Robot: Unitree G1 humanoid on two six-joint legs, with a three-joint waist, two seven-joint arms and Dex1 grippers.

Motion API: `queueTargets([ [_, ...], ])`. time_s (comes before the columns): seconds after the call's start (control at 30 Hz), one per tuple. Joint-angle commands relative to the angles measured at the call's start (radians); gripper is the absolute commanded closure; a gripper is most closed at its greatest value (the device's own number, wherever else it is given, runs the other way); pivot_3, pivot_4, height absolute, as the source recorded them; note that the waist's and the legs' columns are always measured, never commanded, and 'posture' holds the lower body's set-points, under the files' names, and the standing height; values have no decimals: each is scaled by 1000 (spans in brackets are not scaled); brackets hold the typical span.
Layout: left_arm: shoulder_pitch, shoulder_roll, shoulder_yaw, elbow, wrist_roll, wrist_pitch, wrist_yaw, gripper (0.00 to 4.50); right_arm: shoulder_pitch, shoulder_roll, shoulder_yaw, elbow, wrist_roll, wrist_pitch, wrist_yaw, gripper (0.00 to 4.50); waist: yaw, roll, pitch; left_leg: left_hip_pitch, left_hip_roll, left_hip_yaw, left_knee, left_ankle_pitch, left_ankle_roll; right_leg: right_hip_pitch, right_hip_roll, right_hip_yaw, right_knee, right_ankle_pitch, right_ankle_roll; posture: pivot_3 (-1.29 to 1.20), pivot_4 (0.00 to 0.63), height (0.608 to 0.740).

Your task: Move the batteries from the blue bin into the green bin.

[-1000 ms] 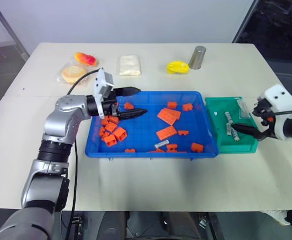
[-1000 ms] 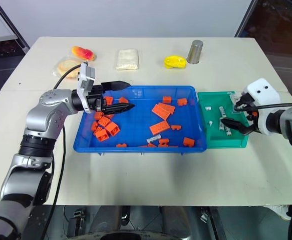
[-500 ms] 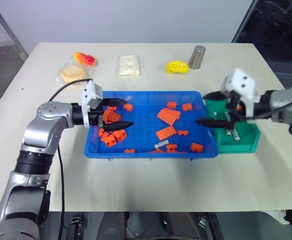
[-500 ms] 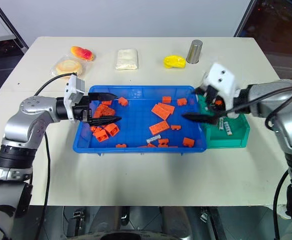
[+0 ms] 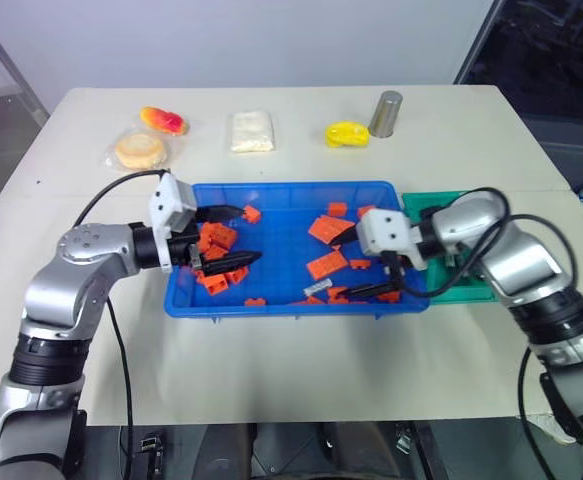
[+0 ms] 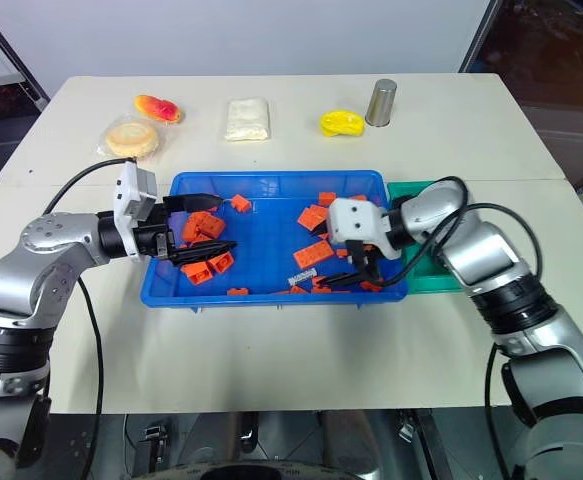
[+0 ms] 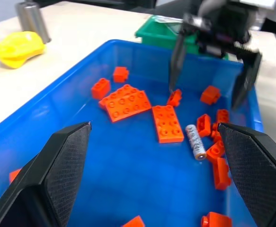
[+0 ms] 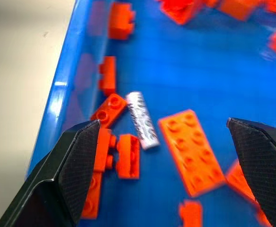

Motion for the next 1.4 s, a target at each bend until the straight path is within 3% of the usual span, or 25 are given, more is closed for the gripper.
queueTargets([
  [0.03,17,15,44,-64,-30,9,26,0,-41,43,15,63,-55,-119,18,88,0,0,0,0,0,0,0,0,0,0,0,0,0,0,0,0,150,740],
  [0.53,52,-7,42,-124,-67,32,108,0,-123,153,58,374,-279,-405,-48,88,-1,0,0,2,0,0,0,0,-1,0,0,0,3,0,0,0,150,740],
  [0.93,36,-20,32,-104,-61,25,120,0,-84,201,45,258,-215,-491,23,88,0,0,0,2,0,0,0,1,-1,0,0,0,4,0,0,0,150,740],
  [1.23,37,-31,35,-109,-58,27,131,0,-90,228,67,364,-273,-564,-4,88,0,0,0,2,0,0,0,1,-1,0,0,0,4,0,0,0,150,740],
  [1.33,42,-32,37,-117,-61,30,139,0,-96,234,78,408,-295,-598,-9,927,-1,0,0,2,0,0,0,1,-1,0,0,0,4,0,0,0,150,740],
  [1.4,45,-33,38,-122,-63,32,145,0,-98,235,83,430,-308,-620,-11,1980,-1,0,0,3,0,0,0,1,-1,1,0,0,4,0,0,0,150,740],
])
